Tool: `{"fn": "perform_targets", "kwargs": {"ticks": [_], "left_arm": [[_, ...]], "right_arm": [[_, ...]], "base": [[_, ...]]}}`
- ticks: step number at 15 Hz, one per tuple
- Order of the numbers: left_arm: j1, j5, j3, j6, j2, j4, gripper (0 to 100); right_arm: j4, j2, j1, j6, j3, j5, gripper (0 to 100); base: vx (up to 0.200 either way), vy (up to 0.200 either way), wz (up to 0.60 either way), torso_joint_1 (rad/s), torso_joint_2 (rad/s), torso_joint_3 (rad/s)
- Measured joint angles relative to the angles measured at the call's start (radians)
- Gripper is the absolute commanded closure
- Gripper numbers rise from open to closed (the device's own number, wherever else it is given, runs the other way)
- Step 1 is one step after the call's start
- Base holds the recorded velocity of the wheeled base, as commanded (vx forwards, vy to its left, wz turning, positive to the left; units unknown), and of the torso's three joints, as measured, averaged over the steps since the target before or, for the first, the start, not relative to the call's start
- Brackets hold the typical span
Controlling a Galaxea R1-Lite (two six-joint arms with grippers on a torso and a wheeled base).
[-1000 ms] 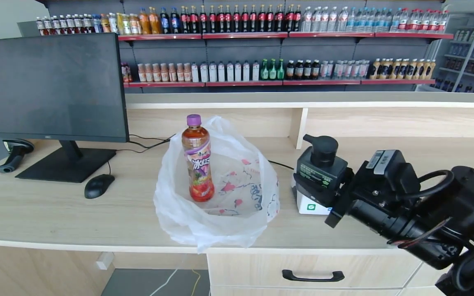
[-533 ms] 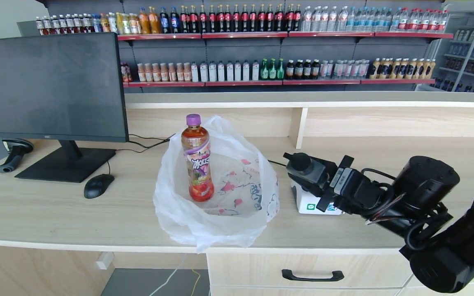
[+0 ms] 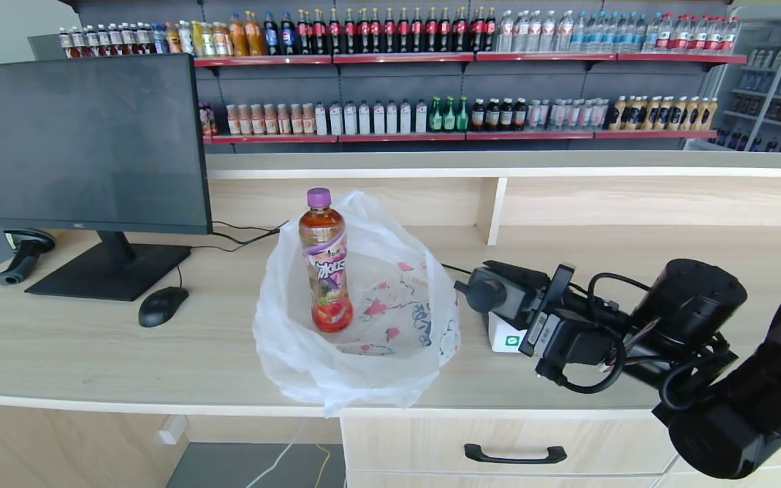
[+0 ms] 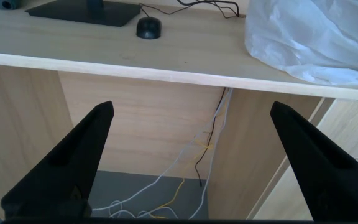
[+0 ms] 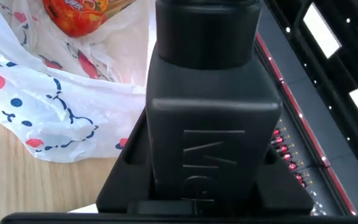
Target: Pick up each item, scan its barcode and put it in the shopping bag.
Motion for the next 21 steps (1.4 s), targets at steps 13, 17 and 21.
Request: {"fn": "perform_targets", "kwargs": {"ticks": [13,17,21], "left_arm": [[0.000,0.000,0.000,0.002,0.000,0.000,0],[0.000,0.000,0.000,0.003,0.000,0.000,0],[0.000,0.000,0.000,0.003,0.000,0.000,0]], "right_arm": [[0.000,0.059,-0.056,-0.051,-0.050,0.087,100],[0.000,0.063,-0.060,-0.052,-0.047,0.093,100],[0.000,0.066,-0.060,-0.052,-0.040,0.094,100]], "base": [[0.000,0.000,0.00,0.000,0.00,0.000],[0.000,0.000,0.00,0.000,0.00,0.000],[0.000,0.000,0.00,0.000,0.00,0.000]]}}
